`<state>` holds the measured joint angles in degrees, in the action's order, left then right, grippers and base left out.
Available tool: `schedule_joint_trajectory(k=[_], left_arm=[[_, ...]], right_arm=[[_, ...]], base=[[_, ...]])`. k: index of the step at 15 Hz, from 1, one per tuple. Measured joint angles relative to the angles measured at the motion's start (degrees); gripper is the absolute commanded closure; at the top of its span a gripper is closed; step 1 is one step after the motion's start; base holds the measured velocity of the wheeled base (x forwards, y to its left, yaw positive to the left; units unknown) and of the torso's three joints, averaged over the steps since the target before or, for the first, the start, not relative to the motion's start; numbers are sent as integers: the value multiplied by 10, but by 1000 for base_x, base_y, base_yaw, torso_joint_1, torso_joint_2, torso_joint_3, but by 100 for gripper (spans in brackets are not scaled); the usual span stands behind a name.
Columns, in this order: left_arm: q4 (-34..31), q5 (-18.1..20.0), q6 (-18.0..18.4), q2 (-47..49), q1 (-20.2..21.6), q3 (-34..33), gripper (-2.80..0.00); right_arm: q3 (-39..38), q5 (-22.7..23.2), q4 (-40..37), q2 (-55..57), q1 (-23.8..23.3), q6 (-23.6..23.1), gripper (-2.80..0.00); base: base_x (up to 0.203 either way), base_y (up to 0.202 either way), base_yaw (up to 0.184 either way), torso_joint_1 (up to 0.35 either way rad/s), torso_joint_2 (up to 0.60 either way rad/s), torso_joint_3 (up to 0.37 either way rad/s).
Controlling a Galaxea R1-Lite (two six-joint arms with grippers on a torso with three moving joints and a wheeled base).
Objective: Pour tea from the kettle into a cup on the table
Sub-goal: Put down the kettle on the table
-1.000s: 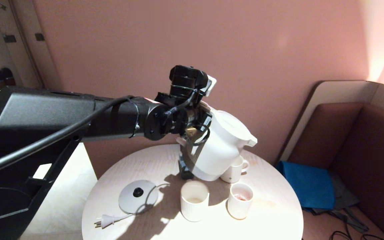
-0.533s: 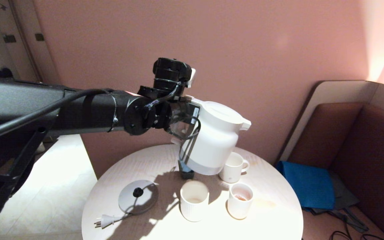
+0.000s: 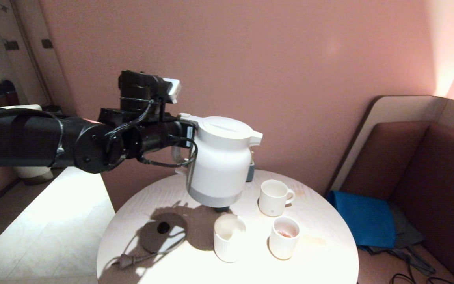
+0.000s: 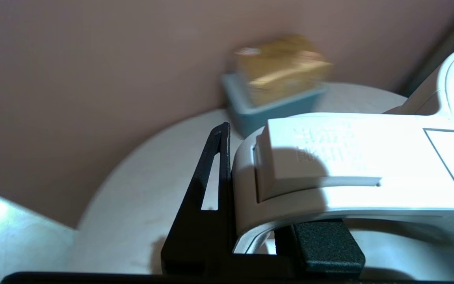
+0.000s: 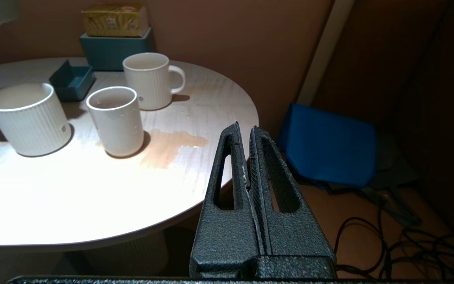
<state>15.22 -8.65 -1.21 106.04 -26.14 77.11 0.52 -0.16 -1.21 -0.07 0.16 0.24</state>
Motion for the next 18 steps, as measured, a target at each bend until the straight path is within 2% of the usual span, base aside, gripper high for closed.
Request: schedule_joint_trajectory(k=[5,8,12,15,18], left_arm=[[118,36,-1,-60,88,-157,0],[203,41,-6,-89,123,-238,0],[314,42,-53,-104,171,-326,0],[371,42,-87,-94,195,-376,0],[475,44,-92,-65,210,-430,0]], right_arm=[[0,0,0,0,0,0,0],[0,0,0,0,0,0,0],[0,0,0,0,0,0,0],[0,0,0,0,0,0,0],[0,0,0,0,0,0,0]], base=[[0,0,0,0,0,0],[0,0,0,0,0,0],[0,0,0,0,0,0],[0,0,0,0,0,0],[0,0,0,0,0,0]])
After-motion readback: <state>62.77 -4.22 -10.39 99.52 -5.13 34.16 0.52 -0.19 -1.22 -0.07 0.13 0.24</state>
